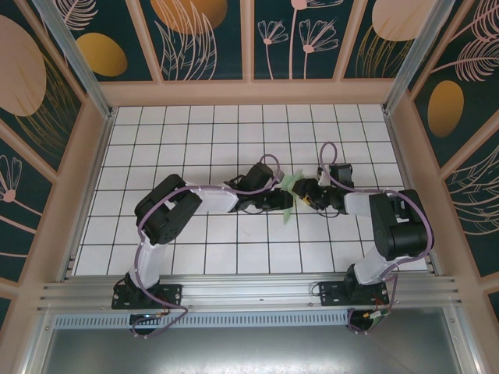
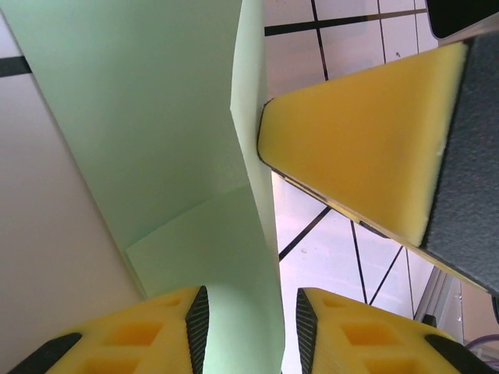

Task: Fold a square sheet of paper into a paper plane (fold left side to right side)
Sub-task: Fold the wing for the fifth time at the center of the table.

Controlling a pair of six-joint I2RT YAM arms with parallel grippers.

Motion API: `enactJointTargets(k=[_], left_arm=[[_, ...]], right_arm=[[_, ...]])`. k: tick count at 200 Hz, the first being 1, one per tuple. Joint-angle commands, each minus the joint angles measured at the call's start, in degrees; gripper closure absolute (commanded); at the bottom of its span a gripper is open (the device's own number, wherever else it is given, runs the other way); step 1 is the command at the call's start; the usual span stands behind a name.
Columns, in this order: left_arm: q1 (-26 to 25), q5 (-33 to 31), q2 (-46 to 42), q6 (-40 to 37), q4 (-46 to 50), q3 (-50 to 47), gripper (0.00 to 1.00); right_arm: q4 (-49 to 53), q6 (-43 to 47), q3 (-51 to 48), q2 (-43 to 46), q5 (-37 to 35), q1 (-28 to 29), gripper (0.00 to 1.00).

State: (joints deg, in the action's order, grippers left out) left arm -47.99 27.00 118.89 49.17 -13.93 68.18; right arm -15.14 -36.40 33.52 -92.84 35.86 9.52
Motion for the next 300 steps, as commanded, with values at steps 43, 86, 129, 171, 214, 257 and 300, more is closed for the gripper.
enactJointTargets(k=[43, 86, 129, 171, 214, 257, 300], left_arm=[[0.49, -2.12, 1.17, -3.2, 1.4, 3.45, 0.81], [0.96, -3.1, 0.48, -3.92, 0.99, 2.67, 0.98], [1.53, -2.71, -0.67, -3.81, -0.82, 0.81, 1.0], [1.82, -2.05, -1.23, -3.59, -2.34, -0.39, 1.0], [1.92, -2.0, -1.31, -3.31, -2.93, -0.95, 1.0], [1.88, -1.63, -1.32, -3.19, -3.13, -0.79, 1.0], [1.93, -1.26, -1.13, -3.18, -2.96, -0.18, 1.0]], right_arm=[[0.52, 2.3, 0.32, -3.45, -3.78, 1.17, 0.45], [-1.15, 2.82, 0.49, -0.69, -2.34, 0.63, 0.43], [-2.77, 2.88, 1.52, 4.99, -0.28, -2.16, 0.28], [-6.23, -0.48, 4.88, 1.84, 3.53, -2.94, 0.17], [-7.94, -2.55, 7.44, -3.02, 3.46, -2.41, 0.17], [-7.45, -2.45, 9.84, -6.04, 3.18, -1.66, 0.17], [-5.64, -2.05, 12.14, -8.84, 2.81, -1.25, 0.17]])
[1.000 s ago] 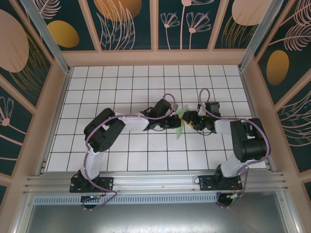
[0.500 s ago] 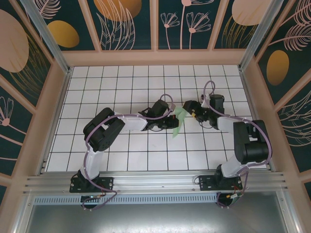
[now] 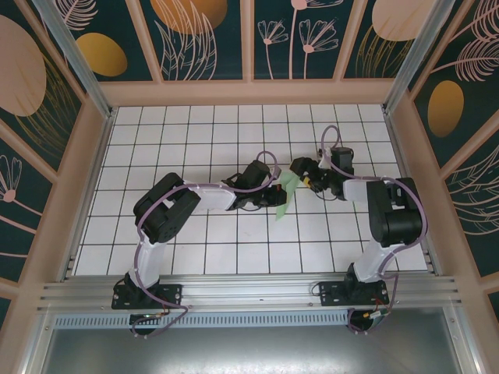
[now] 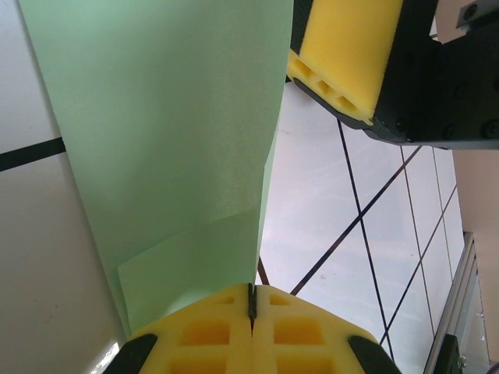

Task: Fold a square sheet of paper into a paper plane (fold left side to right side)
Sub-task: Fold the wing for the fifth time at the center of the table.

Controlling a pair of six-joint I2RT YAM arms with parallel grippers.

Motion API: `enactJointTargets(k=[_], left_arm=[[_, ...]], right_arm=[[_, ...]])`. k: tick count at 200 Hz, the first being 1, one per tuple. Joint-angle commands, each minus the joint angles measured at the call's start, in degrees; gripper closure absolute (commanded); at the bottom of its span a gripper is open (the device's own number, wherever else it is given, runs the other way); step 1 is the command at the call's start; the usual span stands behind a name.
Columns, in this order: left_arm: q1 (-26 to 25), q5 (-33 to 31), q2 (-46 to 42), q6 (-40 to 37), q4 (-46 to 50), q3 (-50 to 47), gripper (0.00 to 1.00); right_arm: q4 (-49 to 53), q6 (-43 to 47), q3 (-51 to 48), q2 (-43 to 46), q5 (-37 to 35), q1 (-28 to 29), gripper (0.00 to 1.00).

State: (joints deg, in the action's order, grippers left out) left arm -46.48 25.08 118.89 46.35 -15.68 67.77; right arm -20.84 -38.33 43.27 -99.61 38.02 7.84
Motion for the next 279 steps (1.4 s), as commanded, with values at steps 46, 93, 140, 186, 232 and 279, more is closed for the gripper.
enactJointTargets(k=[46, 93, 140, 186, 232, 279], left_arm=[[0.4, 0.85, -0.94, -0.79, -0.51, 0.94, 1.0], [0.42, 0.99, -0.86, -0.9, -0.18, 1.36, 1.0], [0.41, 0.23, -0.95, -2.35, 2.41, 2.8, 1.0], [0.43, -0.04, -1.03, -4.52, 5.58, 4.16, 1.0], [0.43, 0.75, -0.9, -6.71, 8.09, 5.27, 1.0], [0.42, 3.01, -0.9, -5.37, 6.22, 4.79, 1.0]], right_arm=[[3.34, 1.18, 5.22, -4.61, -0.14, 0.87, 0.17], [11.03, 3.75, 10.11, -7.17, -2.91, 1.73, 0.17], [18.6, 6.17, 13.45, -10.07, -6.47, 2.79, 0.17], [21.53, 7.74, 15.02, -12.35, -7.39, 3.18, 0.17], [20.15, 8.11, 14.75, -12.27, -6.42, 3.26, 0.17], [8.16, 6.59, 9.61, -3.0, -1.13, 1.24, 0.16]])
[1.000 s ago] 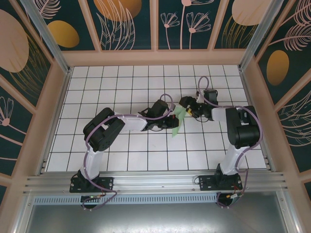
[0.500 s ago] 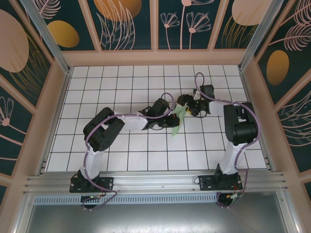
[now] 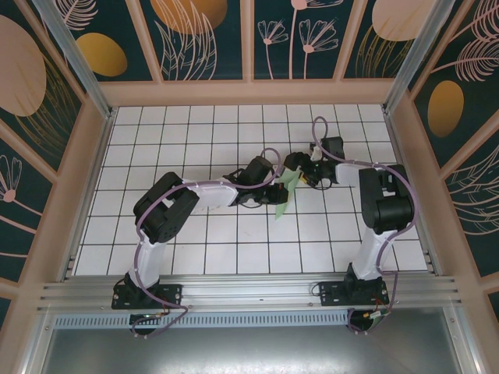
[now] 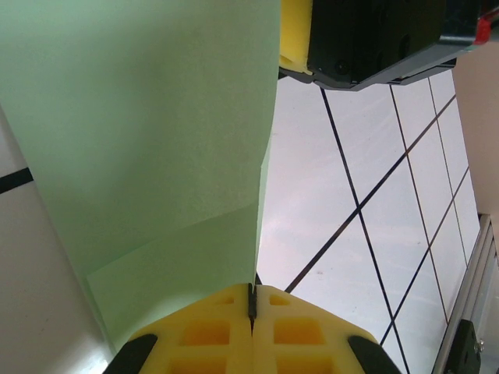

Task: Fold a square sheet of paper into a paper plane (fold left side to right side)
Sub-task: Fold the wing for the fifth time at the center of the table.

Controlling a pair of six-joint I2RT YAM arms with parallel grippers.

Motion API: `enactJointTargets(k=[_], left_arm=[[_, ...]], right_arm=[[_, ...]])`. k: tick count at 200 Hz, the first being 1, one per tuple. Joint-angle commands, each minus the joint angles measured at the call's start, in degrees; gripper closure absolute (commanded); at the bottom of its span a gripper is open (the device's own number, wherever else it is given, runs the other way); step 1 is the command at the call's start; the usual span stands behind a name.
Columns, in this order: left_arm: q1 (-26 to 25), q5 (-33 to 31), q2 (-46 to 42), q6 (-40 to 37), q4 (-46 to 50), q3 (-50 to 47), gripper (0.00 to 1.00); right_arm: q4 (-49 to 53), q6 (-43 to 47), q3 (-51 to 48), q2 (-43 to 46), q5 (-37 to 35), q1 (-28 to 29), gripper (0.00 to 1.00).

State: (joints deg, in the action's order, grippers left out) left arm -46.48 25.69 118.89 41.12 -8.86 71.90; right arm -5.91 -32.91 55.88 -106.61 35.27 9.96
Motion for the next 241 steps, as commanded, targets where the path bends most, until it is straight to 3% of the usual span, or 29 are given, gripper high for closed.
enactJointTargets(k=[1, 59, 87, 112, 241], left_arm=[[0.42, 2.46, -0.88, -0.07, -0.7, 0.63, 1.0], [1.04, 2.97, -2.24, 4.57, -4.4, -1.16, 1.0], [1.9, 5.12, -1.92, 7.58, -8.5, -2.77, 1.0], [1.9, 6.06, -1.22, 8.29, -9.74, -2.47, 1.0], [2.09, 6.15, -0.16, 8.65, -10.32, -2.38, 1.0]], right_arm=[[-6.85, 1.22, -3.12, 4.24, 1.72, -0.89, 0.15], [-7.54, 3.67, -14.37, 19.82, -0.94, -4.93, 0.14], [-9.63, 2.78, -21.64, 23.31, 0.89, -4.88, 0.27], [-13.78, 0.69, -24.66, 22.02, 3.87, -4.45, 0.36], [-16.88, -3.73, -19.55, 10.97, 2.22, -0.11, 0.4]])
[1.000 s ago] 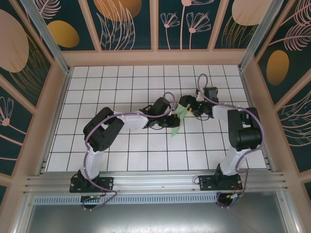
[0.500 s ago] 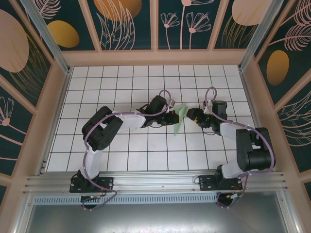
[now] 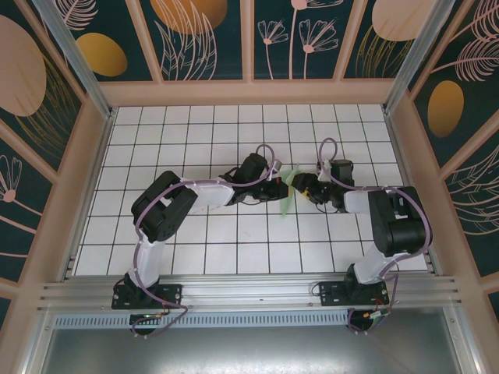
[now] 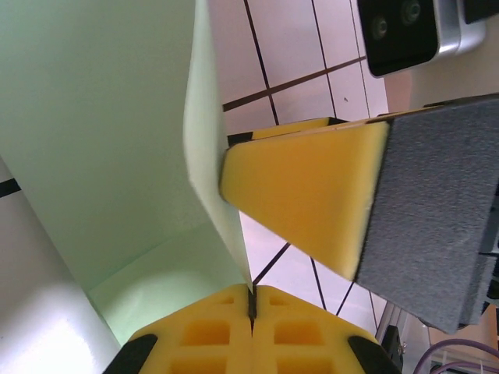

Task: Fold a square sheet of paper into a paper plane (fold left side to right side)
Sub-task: Fold the wing for the fifth time at the center of the table.

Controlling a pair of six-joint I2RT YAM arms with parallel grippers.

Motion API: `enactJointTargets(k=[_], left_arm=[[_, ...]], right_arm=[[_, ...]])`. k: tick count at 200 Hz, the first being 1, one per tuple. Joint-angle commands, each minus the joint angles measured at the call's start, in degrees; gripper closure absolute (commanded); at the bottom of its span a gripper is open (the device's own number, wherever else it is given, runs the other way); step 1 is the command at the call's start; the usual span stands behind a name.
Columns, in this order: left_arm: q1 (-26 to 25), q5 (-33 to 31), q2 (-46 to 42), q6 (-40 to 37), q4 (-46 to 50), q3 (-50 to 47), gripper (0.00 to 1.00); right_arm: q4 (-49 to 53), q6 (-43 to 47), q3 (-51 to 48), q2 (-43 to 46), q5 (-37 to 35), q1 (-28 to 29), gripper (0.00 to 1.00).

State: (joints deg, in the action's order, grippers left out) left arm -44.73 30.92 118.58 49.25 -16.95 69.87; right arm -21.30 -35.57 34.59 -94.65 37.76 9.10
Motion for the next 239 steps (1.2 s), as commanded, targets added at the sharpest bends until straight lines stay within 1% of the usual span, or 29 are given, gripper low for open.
enactJointTargets(k=[1, 8, 19, 28, 41, 47, 66, 91, 124, 185, 239], left_arm=[[0.34, 0.91, 0.15, 0.51, -2.22, -0.35, 1.0], [0.27, 0.94, 0.15, 0.46, -2.21, -0.34, 1.0], [0.26, 0.82, 0.08, 0.32, -2.12, -0.26, 0.96], [0.27, 0.57, -0.17, 0.12, -1.95, -0.37, 0.92], [0.42, -0.1, -0.54, -0.42, -1.29, -0.39, 0.89], [0.46, -0.41, -0.86, -0.7, -0.94, -0.43, 0.86], [0.75, -0.93, -1.74, -1.25, -0.46, -0.93, 0.81], [1.79, -2.09, -3.87, -1.05, -1.16, -3.06, 0.77], [3.84, -0.47, -5.29, -0.12, -3.87, -5.02, 0.65], [4.06, 1.15, -2.49, -2.02, -2.87, -1.75, 0.55], [4.09, 3.16, 0.62, -2.81, -3.14, 0.52, 0.5]], right_arm=[[-1.26, -1.03, 1.81, -1.07, -0.38, 0.74, 0.4], [0.19, -0.94, 2.25, -1.34, -1.11, 0.75, 0.4], [2.1, -0.81, 2.61, -1.73, -1.99, 0.75, 0.41], [3.45, -0.81, 2.75, -2.0, -2.63, 0.8, 0.41], [3.94, -0.89, 2.72, -2.38, -2.84, 0.81, 0.42], [4.3, -0.99, 2.68, -2.59, -3.1, 0.76, 0.42], [4.12, -1.32, 2.59, -3.05, -3.22, 0.82, 0.42], [3.42, -1.6, 2.59, -3.26, -2.93, 0.76, 0.43], [3.19, -1.36, 2.5, -3.43, -2.87, 0.76, 0.43], [2.66, -1.69, 2.5, -3.67, -2.52, 0.76, 0.43], [2.93, -1.61, 2.76, -3.7, -2.43, 0.76, 0.43]])
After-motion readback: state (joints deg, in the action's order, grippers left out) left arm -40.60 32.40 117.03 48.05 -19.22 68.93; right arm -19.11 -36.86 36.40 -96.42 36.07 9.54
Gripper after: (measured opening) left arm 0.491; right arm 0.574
